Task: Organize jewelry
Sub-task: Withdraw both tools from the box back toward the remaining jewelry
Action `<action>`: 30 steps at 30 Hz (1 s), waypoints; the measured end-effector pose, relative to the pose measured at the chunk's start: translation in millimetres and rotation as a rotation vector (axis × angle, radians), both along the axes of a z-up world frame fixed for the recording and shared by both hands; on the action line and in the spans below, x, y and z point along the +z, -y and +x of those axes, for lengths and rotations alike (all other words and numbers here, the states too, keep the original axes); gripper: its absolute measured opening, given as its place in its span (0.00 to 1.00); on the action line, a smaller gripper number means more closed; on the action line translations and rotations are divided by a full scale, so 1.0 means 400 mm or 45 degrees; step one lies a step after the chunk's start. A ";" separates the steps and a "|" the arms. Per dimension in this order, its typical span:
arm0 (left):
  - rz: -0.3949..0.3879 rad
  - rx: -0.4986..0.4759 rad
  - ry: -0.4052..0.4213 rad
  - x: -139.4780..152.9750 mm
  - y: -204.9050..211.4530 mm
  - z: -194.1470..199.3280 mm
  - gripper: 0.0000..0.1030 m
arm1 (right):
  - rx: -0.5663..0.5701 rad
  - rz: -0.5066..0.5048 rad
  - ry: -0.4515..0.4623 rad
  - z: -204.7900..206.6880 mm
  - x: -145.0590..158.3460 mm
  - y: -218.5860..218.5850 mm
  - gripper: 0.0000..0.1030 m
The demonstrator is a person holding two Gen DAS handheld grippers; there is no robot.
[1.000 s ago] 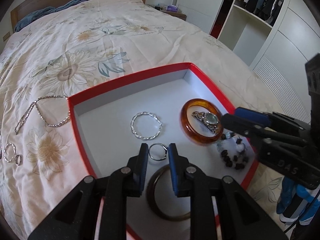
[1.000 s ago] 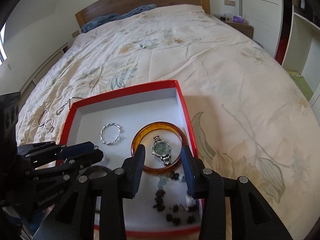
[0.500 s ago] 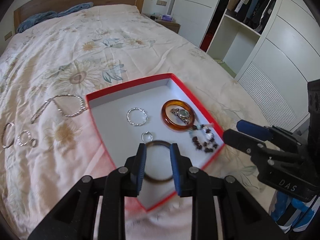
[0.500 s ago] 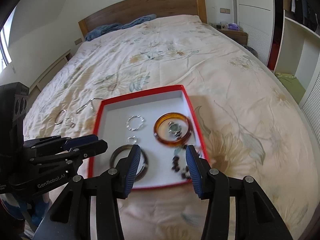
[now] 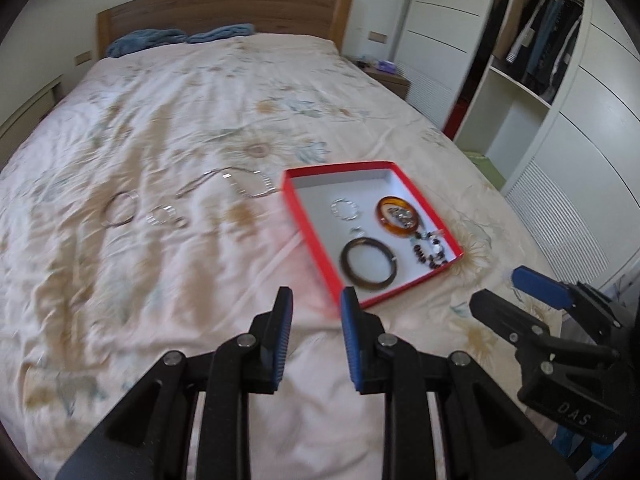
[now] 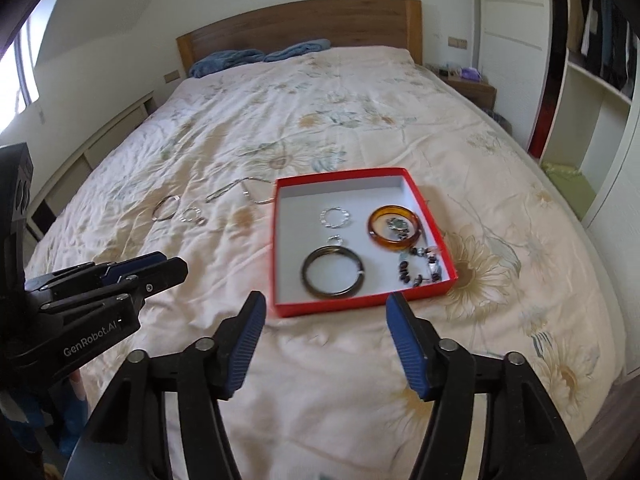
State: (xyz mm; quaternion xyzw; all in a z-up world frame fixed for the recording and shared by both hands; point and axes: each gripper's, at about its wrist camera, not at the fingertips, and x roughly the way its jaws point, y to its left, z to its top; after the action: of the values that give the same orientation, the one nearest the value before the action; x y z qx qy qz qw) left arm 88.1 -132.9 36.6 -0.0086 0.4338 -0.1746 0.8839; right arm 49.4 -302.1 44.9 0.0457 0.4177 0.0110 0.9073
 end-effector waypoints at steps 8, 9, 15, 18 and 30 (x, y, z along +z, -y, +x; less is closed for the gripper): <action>0.036 0.081 0.032 0.038 -0.090 -0.093 0.23 | 0.114 -0.101 0.062 -0.086 0.050 -0.119 0.67; 0.038 0.088 0.036 0.040 -0.099 -0.101 0.23 | 0.125 -0.108 0.068 -0.094 0.054 -0.129 0.67; 0.035 0.124 0.057 0.053 -0.145 -0.130 0.23 | 0.165 -0.156 0.103 -0.120 0.079 -0.173 0.67; 0.030 0.136 0.060 0.054 -0.163 -0.135 0.24 | 0.184 -0.171 0.112 -0.125 0.086 -0.187 0.67; -0.011 0.159 0.067 0.037 -0.206 -0.127 0.25 | 0.231 -0.211 0.093 -0.103 0.079 -0.227 0.67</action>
State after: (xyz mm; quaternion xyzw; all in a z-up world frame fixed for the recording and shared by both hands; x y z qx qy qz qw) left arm 37.2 -50.7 51.6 -0.0348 0.4085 -0.1211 0.9040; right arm 8.0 -211.1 76.5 -0.0678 0.3862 0.0603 0.9179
